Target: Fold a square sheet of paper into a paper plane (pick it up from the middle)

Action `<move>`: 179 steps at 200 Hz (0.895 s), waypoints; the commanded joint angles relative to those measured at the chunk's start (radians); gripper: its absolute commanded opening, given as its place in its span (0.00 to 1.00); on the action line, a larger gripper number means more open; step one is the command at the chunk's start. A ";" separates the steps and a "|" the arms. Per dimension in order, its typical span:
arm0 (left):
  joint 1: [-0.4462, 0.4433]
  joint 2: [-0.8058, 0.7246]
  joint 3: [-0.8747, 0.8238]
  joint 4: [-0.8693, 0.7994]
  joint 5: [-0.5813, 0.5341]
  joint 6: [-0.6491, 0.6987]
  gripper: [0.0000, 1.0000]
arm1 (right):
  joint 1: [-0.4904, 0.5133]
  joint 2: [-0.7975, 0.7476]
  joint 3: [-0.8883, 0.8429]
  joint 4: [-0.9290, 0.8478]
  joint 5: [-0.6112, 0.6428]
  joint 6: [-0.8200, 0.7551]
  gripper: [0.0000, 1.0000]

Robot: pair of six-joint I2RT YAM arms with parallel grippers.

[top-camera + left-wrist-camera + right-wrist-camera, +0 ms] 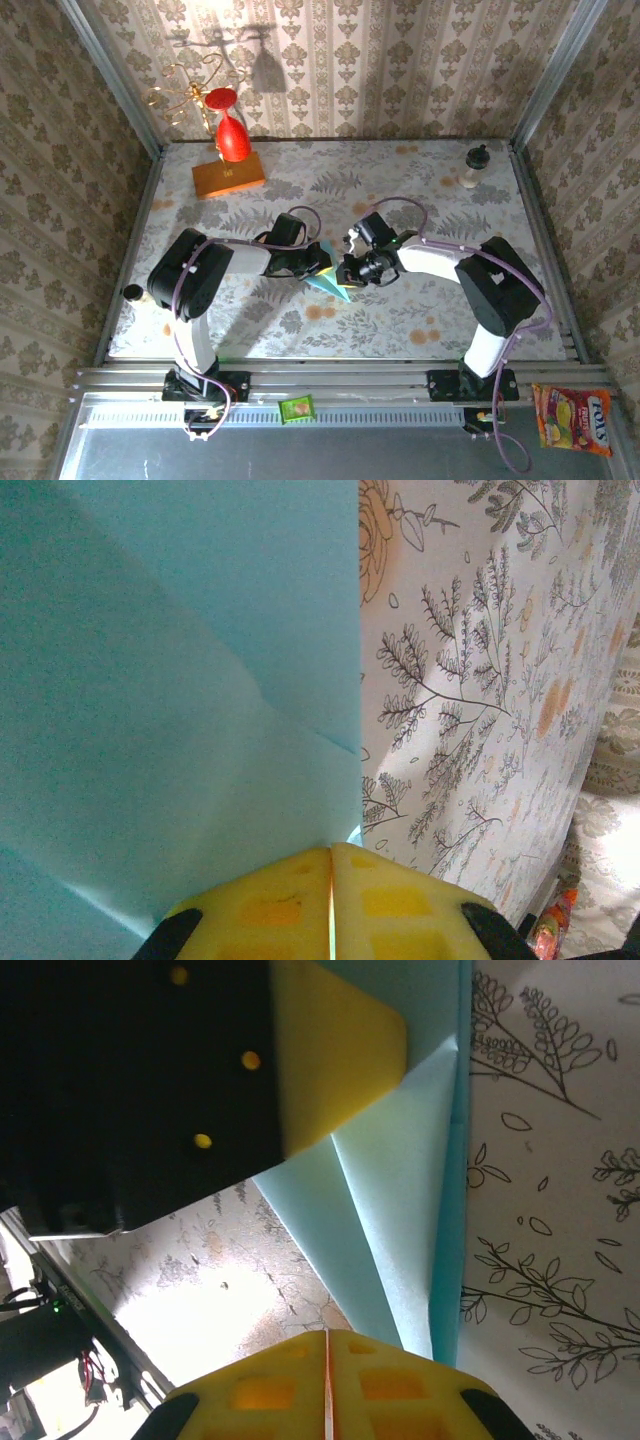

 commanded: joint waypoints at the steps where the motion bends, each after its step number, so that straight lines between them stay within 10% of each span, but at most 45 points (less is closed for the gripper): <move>1: -0.008 0.050 -0.042 -0.116 -0.063 0.011 0.10 | 0.006 0.021 0.010 0.000 0.033 0.040 0.11; 179: -0.022 -0.126 0.066 -0.141 -0.082 0.078 0.12 | 0.008 0.124 -0.026 -0.052 0.141 0.051 0.11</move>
